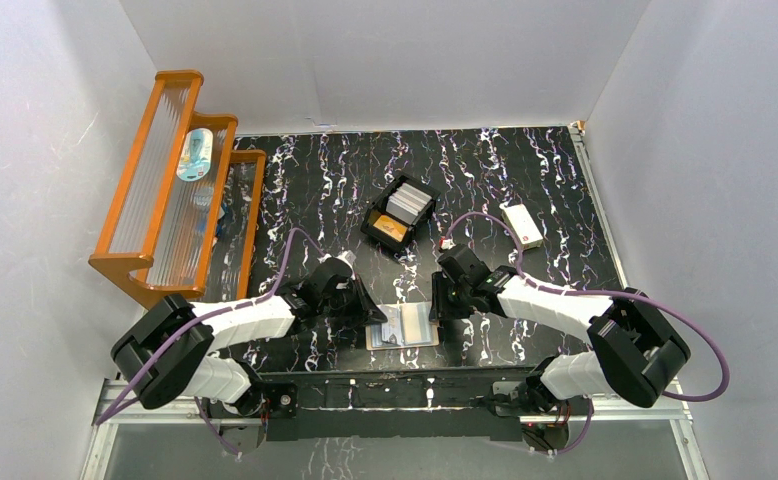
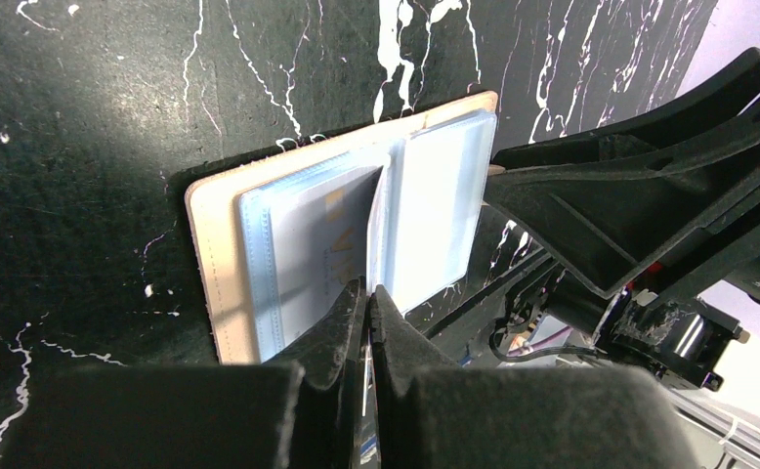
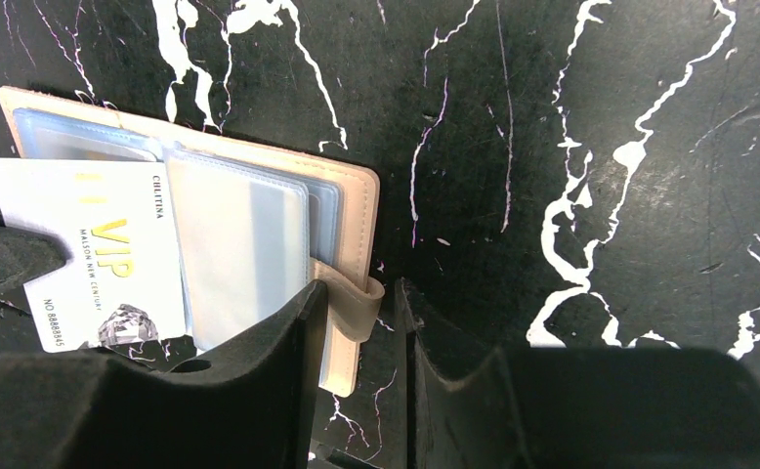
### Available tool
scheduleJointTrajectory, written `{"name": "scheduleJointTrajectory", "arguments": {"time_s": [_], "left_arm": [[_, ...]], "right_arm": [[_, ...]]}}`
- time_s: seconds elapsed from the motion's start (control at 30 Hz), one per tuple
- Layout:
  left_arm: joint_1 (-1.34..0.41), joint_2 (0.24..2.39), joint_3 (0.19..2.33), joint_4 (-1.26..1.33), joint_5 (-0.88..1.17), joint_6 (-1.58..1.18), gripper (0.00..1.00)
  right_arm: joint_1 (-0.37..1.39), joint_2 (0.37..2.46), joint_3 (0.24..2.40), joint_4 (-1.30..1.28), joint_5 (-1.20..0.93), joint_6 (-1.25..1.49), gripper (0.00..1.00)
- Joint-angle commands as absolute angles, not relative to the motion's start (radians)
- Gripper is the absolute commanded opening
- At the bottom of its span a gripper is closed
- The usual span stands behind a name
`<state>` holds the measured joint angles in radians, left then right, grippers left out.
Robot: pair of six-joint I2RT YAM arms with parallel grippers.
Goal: Put the credit cards into the card holder
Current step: Insert the credit card into the card holder.
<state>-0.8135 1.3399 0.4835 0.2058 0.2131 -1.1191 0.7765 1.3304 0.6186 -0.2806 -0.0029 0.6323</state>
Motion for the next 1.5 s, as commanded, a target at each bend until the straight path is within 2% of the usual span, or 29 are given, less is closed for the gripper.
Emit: {"name": "scheduleJointTrajectory", "arguments": {"time_s": [0.0, 0.13, 0.43, 0.7, 1.17, 1.47], "left_arm": [[-0.808, 1.363, 0.48, 0.251, 0.236, -1.138, 0.0], [-0.808, 1.364, 0.469, 0.32, 0.261, -1.147, 0.0], [-0.808, 1.267, 0.473, 0.297, 0.243, -1.136, 0.0], [-0.808, 1.265, 0.47, 0.279, 0.225, -1.119, 0.0], [-0.808, 1.318, 0.443, 0.363, 0.258, -1.117, 0.0], [-0.808, 1.344, 0.446, 0.351, 0.259, -1.118, 0.0]], "right_arm": [[0.779, 1.341, 0.601, -0.268, 0.006, 0.639, 0.39], [0.778, 1.341, 0.595, -0.265, 0.005, 0.641, 0.39], [0.778, 1.298, 0.623, -0.301, -0.004, 0.655, 0.36], [0.778, 1.229, 0.671, -0.339, 0.001, 0.671, 0.44], [0.792, 1.337, 0.693, -0.336, 0.011, 0.643, 0.5], [0.808, 1.379, 0.686, -0.375, 0.084, 0.626, 0.43]]}}
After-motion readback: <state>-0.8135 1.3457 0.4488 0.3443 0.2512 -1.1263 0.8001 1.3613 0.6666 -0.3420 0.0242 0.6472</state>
